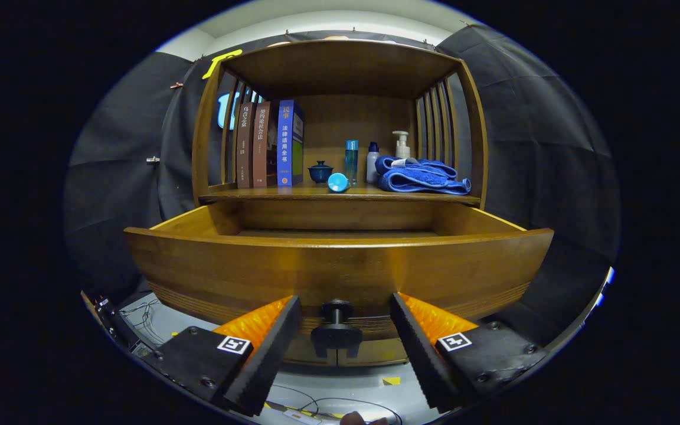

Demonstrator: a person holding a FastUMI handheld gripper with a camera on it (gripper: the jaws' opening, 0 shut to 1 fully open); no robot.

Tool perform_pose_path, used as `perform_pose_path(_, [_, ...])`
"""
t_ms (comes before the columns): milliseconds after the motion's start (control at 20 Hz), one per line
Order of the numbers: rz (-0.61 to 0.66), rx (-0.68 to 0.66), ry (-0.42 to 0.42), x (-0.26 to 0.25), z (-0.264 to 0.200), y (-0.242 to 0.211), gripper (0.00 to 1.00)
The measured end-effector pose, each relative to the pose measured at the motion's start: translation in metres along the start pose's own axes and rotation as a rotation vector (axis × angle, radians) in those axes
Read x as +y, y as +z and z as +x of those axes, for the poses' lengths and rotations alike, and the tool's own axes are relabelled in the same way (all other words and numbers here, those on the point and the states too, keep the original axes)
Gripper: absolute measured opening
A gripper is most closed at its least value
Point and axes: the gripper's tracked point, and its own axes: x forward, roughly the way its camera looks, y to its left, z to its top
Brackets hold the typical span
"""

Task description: Pull open the drawer, take out the items inside it, and place them on the countertop above the cabinet.

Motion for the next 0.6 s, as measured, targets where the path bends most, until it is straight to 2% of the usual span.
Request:
perform_pose_path(300, [0.034, -0.014, 0.004, 0.0, 0.0, 0.006, 0.99])
perform_pose_path(600, [0.013, -0.02, 0.0, 0.001, 0.038, 0.023, 0.99])
